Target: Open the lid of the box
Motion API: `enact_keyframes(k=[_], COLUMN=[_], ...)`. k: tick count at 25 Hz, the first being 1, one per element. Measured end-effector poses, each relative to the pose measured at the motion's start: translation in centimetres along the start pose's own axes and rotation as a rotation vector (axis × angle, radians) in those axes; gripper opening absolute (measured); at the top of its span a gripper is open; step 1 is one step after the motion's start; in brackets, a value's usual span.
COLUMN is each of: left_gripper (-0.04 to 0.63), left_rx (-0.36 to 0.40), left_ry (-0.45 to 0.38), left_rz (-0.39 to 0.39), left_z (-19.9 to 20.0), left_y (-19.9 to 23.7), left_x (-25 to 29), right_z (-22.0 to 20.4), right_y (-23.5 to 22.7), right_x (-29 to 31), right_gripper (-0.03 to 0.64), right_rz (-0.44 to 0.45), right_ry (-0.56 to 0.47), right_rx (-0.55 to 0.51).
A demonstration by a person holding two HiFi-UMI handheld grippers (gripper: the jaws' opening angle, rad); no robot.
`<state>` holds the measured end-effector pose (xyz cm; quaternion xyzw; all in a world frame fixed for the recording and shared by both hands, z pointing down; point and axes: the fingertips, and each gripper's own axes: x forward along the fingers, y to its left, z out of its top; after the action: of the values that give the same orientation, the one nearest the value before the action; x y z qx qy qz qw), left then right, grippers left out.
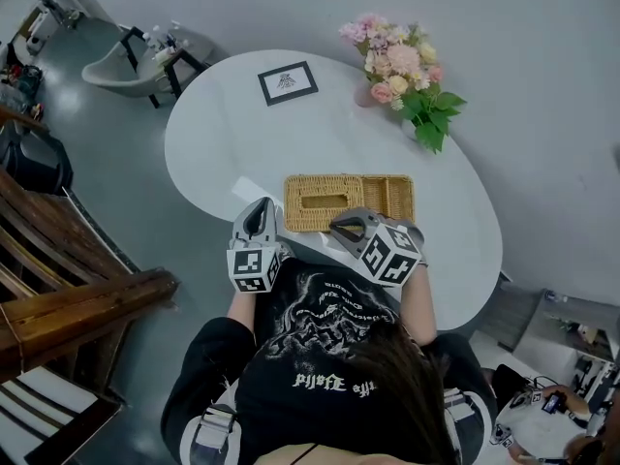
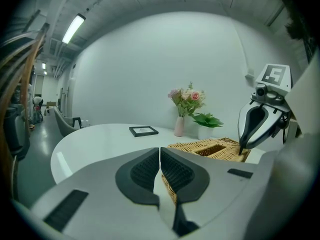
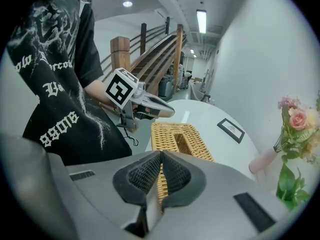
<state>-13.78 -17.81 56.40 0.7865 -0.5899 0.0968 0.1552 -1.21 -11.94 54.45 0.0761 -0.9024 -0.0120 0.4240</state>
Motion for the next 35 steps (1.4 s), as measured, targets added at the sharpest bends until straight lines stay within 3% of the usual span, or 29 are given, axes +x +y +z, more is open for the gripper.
enact_keyframes(k=[17,35], left_gripper=[0.025,0.026], left_rx=[0.006,0.006], left_ry=[0.011,0.012], left_rz=[-0.045,-0.072], left_z=[-0.1,-0.2], left_y=[-0.2,0.3], left_x=[1.6,1.8], right_z=[2.4,5.0], right_y=[-3.3,-6.3], right_x=[-3.1,-4.8], right_gripper=[0.035,0.035], right_rz=[-0.096,-0.191], right_ry=[-0.036,-0.038], right_rx=[-0.009,-0.09])
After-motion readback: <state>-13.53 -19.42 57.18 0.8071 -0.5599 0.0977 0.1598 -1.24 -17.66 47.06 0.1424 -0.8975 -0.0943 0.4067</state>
